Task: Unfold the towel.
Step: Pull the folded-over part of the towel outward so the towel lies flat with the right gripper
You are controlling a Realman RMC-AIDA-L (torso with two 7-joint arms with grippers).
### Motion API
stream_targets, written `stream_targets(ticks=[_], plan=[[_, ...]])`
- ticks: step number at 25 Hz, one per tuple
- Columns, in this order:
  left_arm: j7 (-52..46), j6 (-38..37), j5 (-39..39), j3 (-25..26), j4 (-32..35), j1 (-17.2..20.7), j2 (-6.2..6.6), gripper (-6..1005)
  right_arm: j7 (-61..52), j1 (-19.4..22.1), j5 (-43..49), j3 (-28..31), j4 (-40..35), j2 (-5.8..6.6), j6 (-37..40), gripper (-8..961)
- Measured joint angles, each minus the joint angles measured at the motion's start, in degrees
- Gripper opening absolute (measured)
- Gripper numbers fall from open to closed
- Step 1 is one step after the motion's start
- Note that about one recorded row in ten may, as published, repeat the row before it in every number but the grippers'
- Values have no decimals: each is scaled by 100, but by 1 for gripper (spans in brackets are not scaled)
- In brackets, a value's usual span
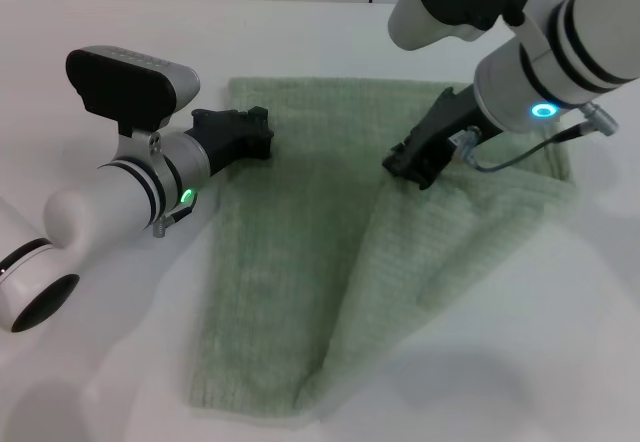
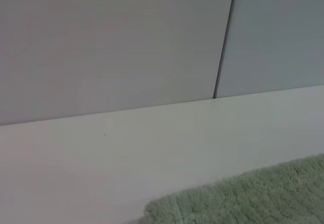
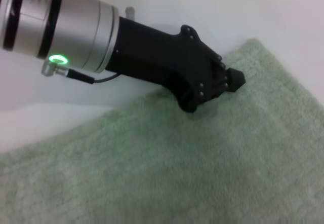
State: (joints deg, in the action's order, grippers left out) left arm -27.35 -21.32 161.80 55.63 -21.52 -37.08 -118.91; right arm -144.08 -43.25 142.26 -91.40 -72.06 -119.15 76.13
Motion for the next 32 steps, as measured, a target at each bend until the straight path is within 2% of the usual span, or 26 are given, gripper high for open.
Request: stream_targets(ticks=[16,27,32], plan=[[2,-3,9,0,-45,17,1,-2,-558,336,529,65,-1883,6,1885,71],[2,-11,9,0,-46,17,0,-1,-827,447,563,48,-2757,-3,2985,80],[2,-30,9,0,-45,17,0,-1,-862,460,585,21,-2786,-4,3171,83]])
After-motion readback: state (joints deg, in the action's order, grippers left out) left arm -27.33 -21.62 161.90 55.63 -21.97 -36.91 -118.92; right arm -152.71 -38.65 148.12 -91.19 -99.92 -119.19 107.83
